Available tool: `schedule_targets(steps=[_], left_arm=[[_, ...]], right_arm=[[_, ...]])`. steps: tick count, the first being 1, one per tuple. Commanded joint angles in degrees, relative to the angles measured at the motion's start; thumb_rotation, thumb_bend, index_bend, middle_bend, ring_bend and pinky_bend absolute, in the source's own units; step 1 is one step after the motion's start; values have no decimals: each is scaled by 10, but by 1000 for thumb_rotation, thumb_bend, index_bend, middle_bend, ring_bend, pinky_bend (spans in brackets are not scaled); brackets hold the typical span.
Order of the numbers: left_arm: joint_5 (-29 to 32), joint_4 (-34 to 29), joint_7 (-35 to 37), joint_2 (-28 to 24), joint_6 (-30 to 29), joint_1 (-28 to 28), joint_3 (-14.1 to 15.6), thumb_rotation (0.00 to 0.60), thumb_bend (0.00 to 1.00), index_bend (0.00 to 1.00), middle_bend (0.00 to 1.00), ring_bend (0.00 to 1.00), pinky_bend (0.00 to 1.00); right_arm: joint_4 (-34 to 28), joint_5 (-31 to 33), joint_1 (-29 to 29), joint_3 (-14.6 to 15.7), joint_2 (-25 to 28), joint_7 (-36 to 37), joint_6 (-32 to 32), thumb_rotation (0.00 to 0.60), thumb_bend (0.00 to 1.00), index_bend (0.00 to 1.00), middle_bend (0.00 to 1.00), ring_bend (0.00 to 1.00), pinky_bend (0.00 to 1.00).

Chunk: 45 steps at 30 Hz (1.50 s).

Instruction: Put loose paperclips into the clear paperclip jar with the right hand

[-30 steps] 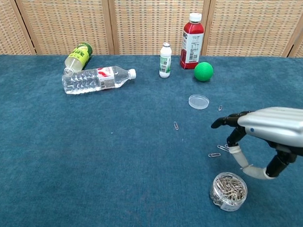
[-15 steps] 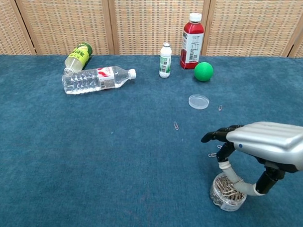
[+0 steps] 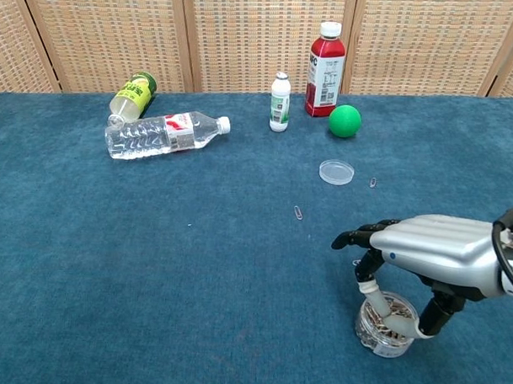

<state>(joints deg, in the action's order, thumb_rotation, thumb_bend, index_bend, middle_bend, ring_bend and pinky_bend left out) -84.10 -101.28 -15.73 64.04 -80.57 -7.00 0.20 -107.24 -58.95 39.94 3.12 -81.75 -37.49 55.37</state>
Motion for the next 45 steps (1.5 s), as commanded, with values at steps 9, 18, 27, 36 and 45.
schedule_targets(steps=[9, 18, 27, 36, 45], left_arm=[[-2, 1, -1, 2, -1, 0, 0, 600, 0, 0, 0, 0, 0], [-3, 1, 0, 1, -2, 1, 0, 600, 0, 0, 0, 0, 0], [-3, 0, 2, 0, -3, 1, 0, 600, 0, 0, 0, 0, 0], [-3, 0, 6, -1, -4, 2, -1, 600, 0, 0, 0, 0, 0], [-1, 0, 9, -3, -2, 1, -2, 600, 0, 0, 0, 0, 0]], right_arm=[[-8, 9, 2, -1, 1, -10, 9, 600, 417, 493, 37, 0, 50], [-14, 10, 3, 0, 5, -12, 12, 600, 315, 407, 2, 0, 50], [-20, 7, 4, 1, 10, -9, 12, 600, 291, 365, 0, 0, 50], [-41, -3, 6, -25, 28, 4, 32, 600, 291, 365, 0, 0, 50], [11, 13, 16, -75, 24, 35, 45, 600, 293, 367, 0, 0, 50]])
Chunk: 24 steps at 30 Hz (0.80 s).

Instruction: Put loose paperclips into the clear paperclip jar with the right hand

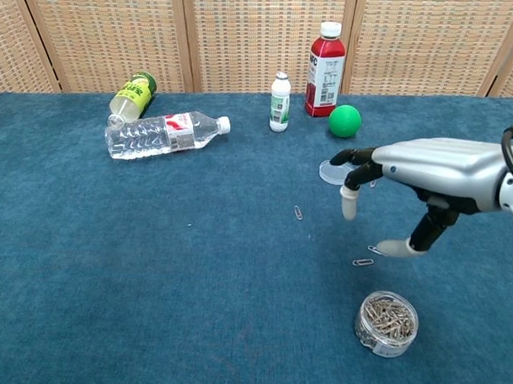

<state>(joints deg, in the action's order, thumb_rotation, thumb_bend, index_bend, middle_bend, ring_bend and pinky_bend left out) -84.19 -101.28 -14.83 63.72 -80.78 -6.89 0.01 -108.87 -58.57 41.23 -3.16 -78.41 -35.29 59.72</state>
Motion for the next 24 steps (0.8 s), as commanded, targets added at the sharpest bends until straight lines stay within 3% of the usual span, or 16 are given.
schedule_targets(steps=[1, 7, 9, 11, 24], left_arm=[[0, 0, 0, 0, 0, 0, 0, 600, 0, 0, 0, 0, 0], [-1, 0, -4, 1, 0, 0, 1, 600, 0, 0, 0, 0, 0], [3, 1, -6, 3, 2, -1, -1, 600, 0, 0, 0, 0, 0], [6, 2, -7, 3, 3, -1, -1, 600, 0, 0, 0, 0, 0], [15, 6, -8, 7, 11, -5, -4, 600, 0, 0, 0, 0, 0]], right_arm=[[41, 12, 5, -15, -16, 21, -2, 600, 293, 371, 0, 0, 50], [114, 13, 16, -39, -57, 55, -15, 600, 295, 410, 0, 0, 50], [147, 45, 29, -65, -86, 76, -29, 600, 296, 424, 0, 0, 51], [166, 61, 38, -73, -98, 75, -41, 600, 296, 437, 0, 0, 51], [212, 78, 62, -43, -123, 43, -81, 600, 302, 511, 0, 0, 51]])
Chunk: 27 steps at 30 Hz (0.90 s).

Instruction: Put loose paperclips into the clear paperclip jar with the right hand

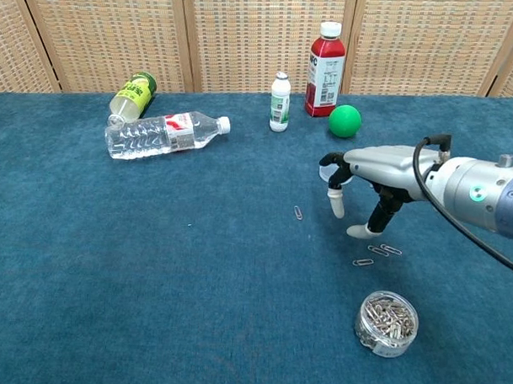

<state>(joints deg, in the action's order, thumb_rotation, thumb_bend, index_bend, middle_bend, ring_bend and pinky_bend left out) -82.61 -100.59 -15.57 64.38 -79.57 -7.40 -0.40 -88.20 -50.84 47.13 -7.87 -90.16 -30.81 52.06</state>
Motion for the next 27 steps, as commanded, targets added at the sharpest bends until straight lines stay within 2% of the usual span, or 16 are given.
schedule_targets(steps=[1, 14, 27], left_arm=[[-1, -1, -1, 0, -1, 0, 0, 600, 0, 0, 0, 0, 0], [0, 0, -2, 1, -1, 0, 1, 600, 0, 0, 0, 0, 0], [1, 0, -2, 1, -1, 0, 1, 600, 0, 0, 0, 0, 0]], right_arm=[[7, 2, 4, 6, -7, -4, -6, 600, 302, 515, 0, 0, 51], [15, -3, 5, 38, -12, -35, -3, 600, 302, 535, 0, 0, 51], [12, 24, 7, 54, -8, -58, -13, 600, 302, 535, 0, 0, 51]])
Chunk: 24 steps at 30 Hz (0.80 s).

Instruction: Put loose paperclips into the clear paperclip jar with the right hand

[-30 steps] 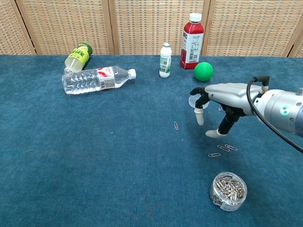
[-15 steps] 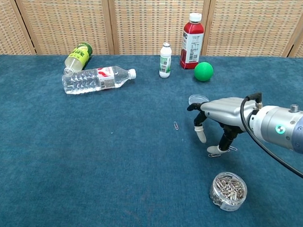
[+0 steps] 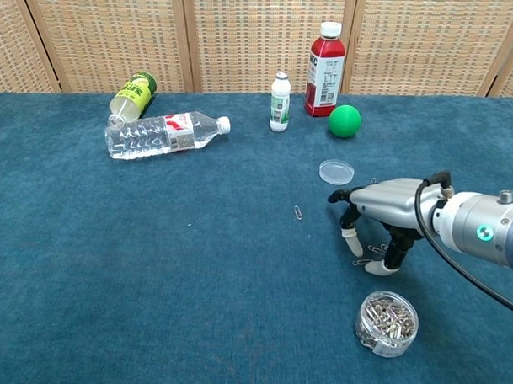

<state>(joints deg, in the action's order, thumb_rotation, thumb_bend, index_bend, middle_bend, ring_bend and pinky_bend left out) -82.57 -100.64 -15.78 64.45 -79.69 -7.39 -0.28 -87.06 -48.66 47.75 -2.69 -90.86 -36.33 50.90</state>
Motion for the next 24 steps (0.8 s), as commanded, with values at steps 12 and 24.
schedule_targets(steps=[12, 24], left_arm=[[1, 2, 3, 0, 1, -1, 0, 600, 0, 0, 0, 0, 0], [1, 2, 1, 1, 1, -1, 0, 600, 0, 0, 0, 0, 0]], right_arm=[[8, 19, 6, 1, -7, -10, -2, 600, 327, 535, 0, 0, 52], [17, 28, 11, 1, -11, -13, -3, 600, 352, 535, 0, 0, 52]])
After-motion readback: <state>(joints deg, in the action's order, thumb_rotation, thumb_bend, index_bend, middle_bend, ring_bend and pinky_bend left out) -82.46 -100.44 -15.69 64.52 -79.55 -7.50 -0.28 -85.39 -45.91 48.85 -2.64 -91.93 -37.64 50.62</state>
